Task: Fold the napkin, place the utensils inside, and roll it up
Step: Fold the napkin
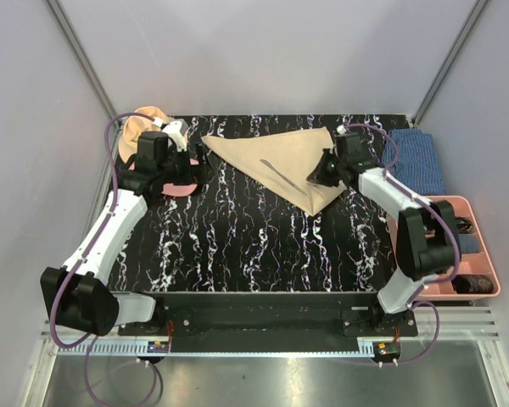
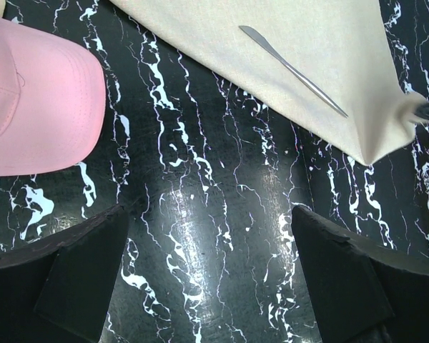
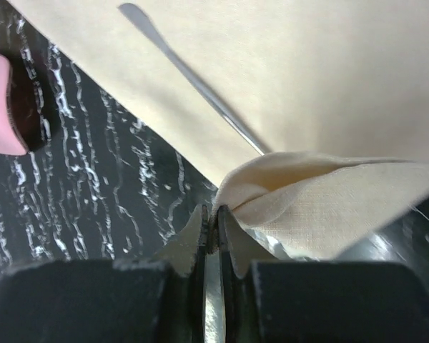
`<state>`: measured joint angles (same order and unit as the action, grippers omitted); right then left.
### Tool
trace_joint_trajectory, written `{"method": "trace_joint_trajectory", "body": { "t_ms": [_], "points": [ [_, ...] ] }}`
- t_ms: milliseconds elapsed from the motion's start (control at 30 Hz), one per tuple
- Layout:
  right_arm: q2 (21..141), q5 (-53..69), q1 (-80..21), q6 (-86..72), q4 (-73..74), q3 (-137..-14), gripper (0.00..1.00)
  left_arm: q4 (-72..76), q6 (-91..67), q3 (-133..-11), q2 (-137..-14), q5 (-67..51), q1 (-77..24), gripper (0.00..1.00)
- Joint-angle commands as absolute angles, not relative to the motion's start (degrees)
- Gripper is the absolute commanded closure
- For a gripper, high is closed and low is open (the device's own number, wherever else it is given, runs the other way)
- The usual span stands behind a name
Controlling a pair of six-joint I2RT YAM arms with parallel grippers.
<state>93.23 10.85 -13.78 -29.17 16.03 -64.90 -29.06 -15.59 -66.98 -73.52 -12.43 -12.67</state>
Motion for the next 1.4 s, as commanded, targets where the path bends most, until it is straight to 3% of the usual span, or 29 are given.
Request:
{"method": "trace_joint_trajectory", "body": {
  "t_ms": [0, 333, 1233, 1333, 1367],
  "points": [
    [100.7, 15.7, -16.4, -32.4, 8.4, -72.8, 1.00, -27.0, -14.6, -66.8, -71.3, -14.9, -12.3, 0.01],
    [114.9, 18.0, -21.1, -34.4, 6.5, -88.0, 1.00, -26.9, -15.0, -66.7, -72.7, -15.9, -12.3, 0.01],
    [129.6, 21.1, -25.2, -35.7, 5.7, -100.1, 0.99, -26.8, -15.0, -66.7, -72.7, -17.2, -12.3, 0.01],
    [130.9, 21.9, -25.2, -35.6, 5.8, -101.6, 0.78, -26.8, -14.9, -66.7, -72.6, -17.1, -12.3, 0.01],
    [131.1, 22.1, -25.2, -35.5, 5.8, -102.0, 0.62, -26.8, -14.9, -66.7, -72.6, -17.0, -12.3, 0.01]
  ]
}}
